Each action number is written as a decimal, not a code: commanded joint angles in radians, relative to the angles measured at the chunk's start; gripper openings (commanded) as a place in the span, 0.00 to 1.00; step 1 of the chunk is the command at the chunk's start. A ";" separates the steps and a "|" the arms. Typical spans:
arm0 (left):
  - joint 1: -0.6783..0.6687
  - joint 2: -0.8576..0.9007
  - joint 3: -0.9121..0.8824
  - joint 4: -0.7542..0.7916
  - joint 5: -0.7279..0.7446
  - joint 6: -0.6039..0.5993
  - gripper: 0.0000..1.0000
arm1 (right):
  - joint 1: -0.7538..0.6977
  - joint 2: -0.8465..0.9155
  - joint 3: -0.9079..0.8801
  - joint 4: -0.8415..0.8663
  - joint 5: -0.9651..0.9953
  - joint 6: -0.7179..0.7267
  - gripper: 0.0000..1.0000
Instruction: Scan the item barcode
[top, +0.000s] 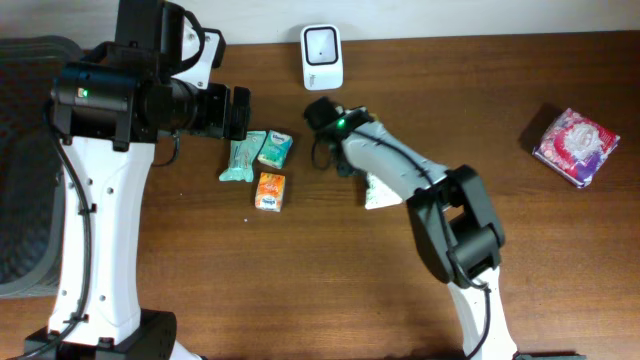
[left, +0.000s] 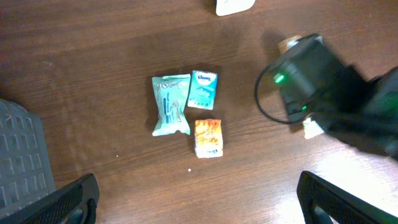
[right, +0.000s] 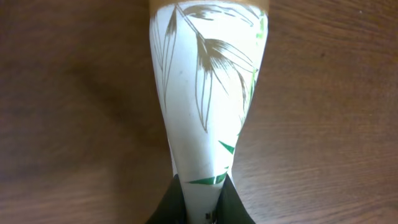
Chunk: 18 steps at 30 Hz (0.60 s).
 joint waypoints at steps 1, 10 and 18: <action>-0.003 -0.010 0.006 0.001 0.003 0.008 0.99 | -0.173 -0.008 0.097 -0.068 -0.602 -0.200 0.04; -0.003 -0.010 0.006 0.001 0.003 0.008 0.99 | -0.745 0.033 -0.037 -0.095 -1.107 -0.342 0.28; -0.003 -0.010 0.006 0.001 0.003 0.008 0.99 | -0.774 0.031 0.119 -0.305 -1.107 -0.473 0.81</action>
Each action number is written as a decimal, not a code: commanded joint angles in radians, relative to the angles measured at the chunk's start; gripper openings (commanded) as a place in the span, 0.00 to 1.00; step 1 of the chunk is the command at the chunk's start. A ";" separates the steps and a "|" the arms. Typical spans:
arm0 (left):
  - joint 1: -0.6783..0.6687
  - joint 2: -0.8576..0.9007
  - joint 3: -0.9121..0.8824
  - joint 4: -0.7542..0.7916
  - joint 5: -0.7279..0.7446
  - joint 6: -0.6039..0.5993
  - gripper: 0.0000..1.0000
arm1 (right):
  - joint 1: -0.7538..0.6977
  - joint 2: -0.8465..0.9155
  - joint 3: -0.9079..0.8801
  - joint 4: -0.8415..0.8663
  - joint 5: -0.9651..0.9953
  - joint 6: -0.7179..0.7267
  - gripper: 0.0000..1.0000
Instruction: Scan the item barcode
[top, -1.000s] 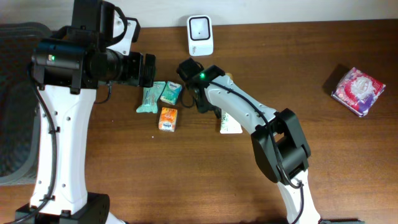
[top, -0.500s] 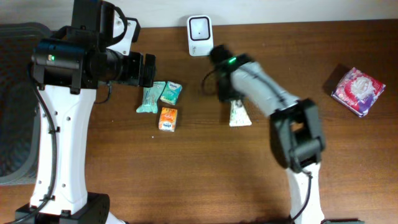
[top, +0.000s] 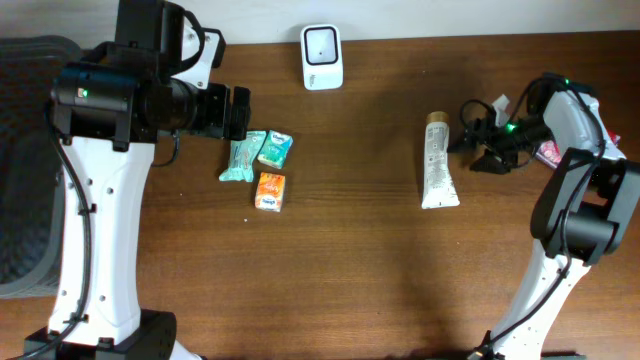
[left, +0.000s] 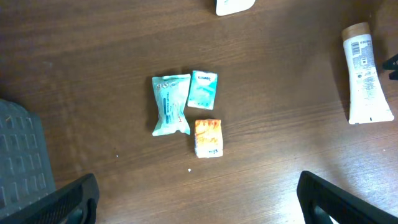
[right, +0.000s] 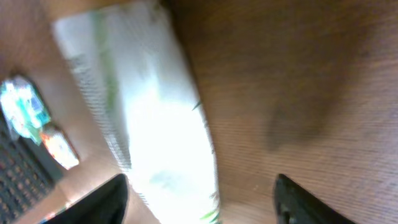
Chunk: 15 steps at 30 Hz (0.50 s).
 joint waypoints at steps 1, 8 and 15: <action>-0.003 -0.010 0.006 0.002 0.003 0.008 0.99 | 0.055 0.005 0.051 -0.020 -0.002 -0.067 0.88; -0.003 -0.010 0.006 0.002 0.003 0.008 0.99 | 0.127 0.005 0.008 -0.003 0.204 -0.071 0.77; -0.003 -0.010 0.006 0.002 0.003 0.008 0.99 | 0.129 0.005 -0.121 0.121 0.050 -0.098 0.13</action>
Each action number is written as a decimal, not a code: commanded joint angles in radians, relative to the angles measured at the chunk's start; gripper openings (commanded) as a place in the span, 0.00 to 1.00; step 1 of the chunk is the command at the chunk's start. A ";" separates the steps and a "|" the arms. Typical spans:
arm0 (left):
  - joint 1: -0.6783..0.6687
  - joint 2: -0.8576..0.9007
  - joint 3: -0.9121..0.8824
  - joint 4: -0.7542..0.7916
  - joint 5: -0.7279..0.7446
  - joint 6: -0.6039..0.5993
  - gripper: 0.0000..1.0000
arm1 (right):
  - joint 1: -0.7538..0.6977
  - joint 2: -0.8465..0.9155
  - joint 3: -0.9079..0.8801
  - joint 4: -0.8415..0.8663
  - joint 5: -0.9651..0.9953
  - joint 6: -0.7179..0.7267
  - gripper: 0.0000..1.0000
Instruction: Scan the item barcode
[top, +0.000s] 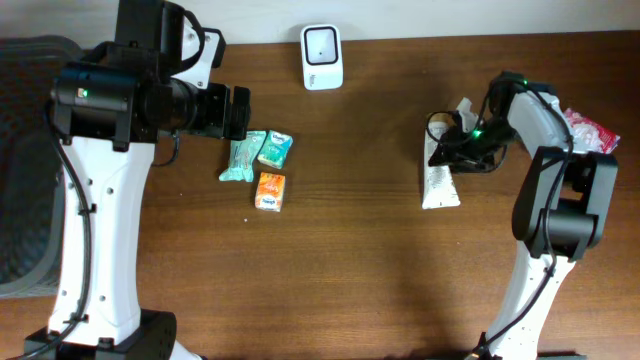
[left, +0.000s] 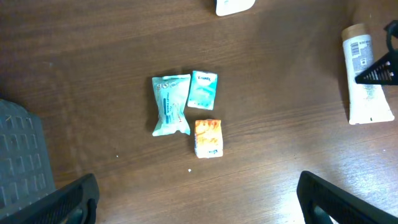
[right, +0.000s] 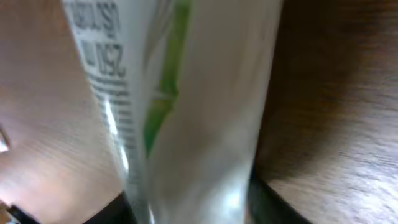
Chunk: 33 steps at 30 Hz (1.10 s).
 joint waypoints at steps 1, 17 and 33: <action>-0.003 -0.010 0.006 0.002 0.004 0.008 0.99 | 0.000 0.012 -0.028 0.008 -0.162 -0.006 0.04; -0.003 -0.010 0.006 0.002 0.004 0.008 0.99 | 0.294 -0.089 0.162 -0.052 -0.865 -0.618 0.04; -0.003 -0.010 0.006 0.002 0.004 0.008 0.99 | 0.336 -0.089 0.162 0.155 -0.624 -0.224 0.04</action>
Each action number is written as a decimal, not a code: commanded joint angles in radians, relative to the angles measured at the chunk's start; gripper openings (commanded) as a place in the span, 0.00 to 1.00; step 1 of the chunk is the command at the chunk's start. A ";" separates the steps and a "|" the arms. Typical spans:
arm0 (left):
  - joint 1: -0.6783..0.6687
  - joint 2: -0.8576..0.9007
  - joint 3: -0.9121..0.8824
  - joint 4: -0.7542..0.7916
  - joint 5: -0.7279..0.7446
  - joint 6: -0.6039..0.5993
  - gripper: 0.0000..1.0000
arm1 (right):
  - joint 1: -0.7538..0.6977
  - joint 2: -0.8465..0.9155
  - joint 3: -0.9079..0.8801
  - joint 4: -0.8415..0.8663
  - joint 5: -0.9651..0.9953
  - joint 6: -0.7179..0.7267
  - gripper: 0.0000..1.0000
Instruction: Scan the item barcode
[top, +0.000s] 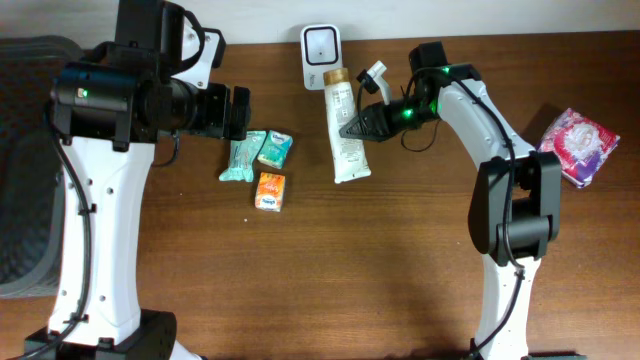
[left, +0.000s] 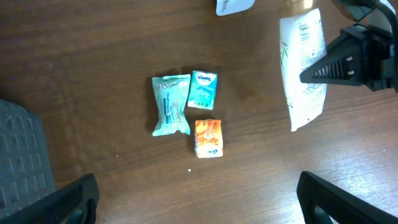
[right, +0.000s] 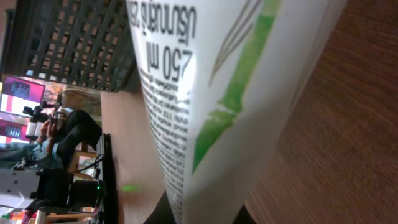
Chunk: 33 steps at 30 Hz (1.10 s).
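Observation:
The white tube (top: 345, 130) with a tan cap and leaf print hangs tilted just below the white scanner (top: 322, 45), cap end toward it. My right gripper (top: 356, 129) is shut on the tube's right side. In the right wrist view the tube (right: 205, 93) fills the frame, its printed text showing, and the gripper (right: 200, 214) clamps its lower end. The left wrist view shows the tube (left: 301, 74) with a label patch, and the scanner's corner (left: 233, 6). My left gripper (left: 199, 202) is open, high above the table, with nothing between its fingers.
Three small packets lie left of centre: a teal one (top: 240, 157), a blue tissue pack (top: 274, 148) and an orange one (top: 270, 190). A pink wrapped package (top: 580, 145) sits at the far right. A grey grid basket (top: 20, 160) lies off the left edge.
My right gripper was at the tube on the right half of the table. Now it holds the tube up beside the scanner, far to the left. The left arm has not moved.
First my right gripper held the tube near the table's middle. Then the tube lay on the right half of the table with the gripper open beside it. Then the gripper was round it there. Now the tube is held up just below the scanner.

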 joint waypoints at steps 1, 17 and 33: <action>-0.003 -0.010 0.006 0.002 0.004 0.008 0.99 | 0.029 -0.064 0.025 0.015 -0.022 0.016 0.04; -0.003 -0.010 0.006 0.002 0.004 0.008 0.99 | 0.172 -0.016 -0.029 -0.201 1.595 0.712 0.04; -0.003 -0.010 0.006 0.002 0.004 0.008 0.99 | 0.183 0.009 0.127 -0.137 1.331 0.703 0.66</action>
